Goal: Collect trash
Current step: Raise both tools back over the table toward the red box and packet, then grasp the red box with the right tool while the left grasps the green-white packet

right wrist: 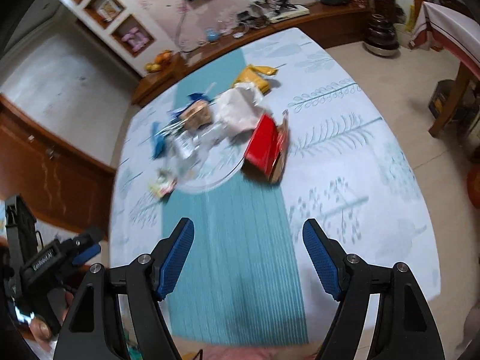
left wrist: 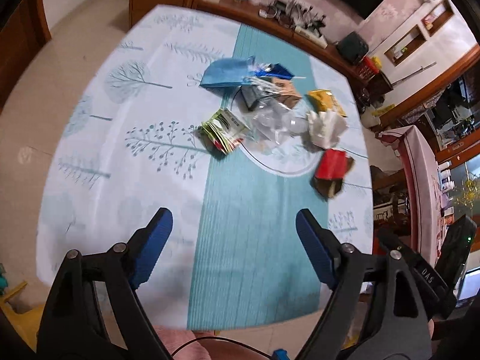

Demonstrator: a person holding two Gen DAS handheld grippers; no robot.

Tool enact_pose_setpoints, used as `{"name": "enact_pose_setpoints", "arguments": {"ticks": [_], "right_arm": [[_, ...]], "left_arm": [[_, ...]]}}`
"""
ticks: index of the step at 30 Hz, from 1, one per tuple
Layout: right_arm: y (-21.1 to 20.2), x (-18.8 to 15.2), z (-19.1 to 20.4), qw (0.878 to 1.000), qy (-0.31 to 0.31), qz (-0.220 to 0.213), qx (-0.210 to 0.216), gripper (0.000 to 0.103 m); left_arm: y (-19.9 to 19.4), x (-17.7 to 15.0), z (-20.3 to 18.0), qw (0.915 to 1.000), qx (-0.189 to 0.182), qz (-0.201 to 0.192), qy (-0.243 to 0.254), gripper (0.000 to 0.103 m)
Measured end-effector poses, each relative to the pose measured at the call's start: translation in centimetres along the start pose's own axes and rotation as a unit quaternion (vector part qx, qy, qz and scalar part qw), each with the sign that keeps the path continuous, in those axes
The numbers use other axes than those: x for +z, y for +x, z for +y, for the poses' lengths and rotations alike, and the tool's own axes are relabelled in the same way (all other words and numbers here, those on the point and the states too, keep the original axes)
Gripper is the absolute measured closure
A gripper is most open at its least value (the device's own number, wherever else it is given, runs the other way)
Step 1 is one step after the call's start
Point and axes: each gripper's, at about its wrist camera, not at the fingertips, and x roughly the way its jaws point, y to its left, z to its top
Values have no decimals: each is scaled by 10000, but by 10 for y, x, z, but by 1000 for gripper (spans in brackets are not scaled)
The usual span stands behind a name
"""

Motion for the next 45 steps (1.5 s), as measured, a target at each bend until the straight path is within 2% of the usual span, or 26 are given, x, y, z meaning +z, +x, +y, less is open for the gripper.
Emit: {"name": "enact_pose_setpoints", "arguments": {"ticks": [4, 8, 12, 18, 22, 25, 27, 36, 39, 45], "right_arm": [[40, 32, -1, 9991, 332, 68, -246, 27], [71, 53, -5, 9972, 528, 166, -494, 27], [98, 69, -7, 9953, 634, 230, -689, 27], [125, 82, -15, 9925, 787, 330, -876, 27], [138, 85, -12, 9918, 739, 374, -968, 30], [147, 85, -7, 9914, 663, 466, -1032, 40], [154, 84, -3, 9921, 599, 537, -967, 54], [159, 73, 13, 9926, 449, 527, -997, 56], [159, 70, 16, 9928, 413, 550, -976, 57], [152, 59, 16, 9938, 381, 626, -841, 61]], "left_arm": [[48, 37, 12, 9993, -12, 377, -75, 25], [84, 59, 19, 9979, -2, 646, -60, 28], [105, 73, 21, 9968, -27, 802, -55, 28], [128, 86, 21, 9951, -23, 987, -25, 38], [139, 91, 23, 9942, -39, 1060, -147, 45], [145, 94, 22, 9937, -50, 1100, -212, 49], [147, 94, 20, 9937, -45, 1101, -192, 55], [162, 98, 16, 9930, 35, 1134, -327, 69], [165, 100, 11, 9933, 34, 1121, -289, 89], [159, 97, -3, 9955, 141, 932, 9, 97]]}}
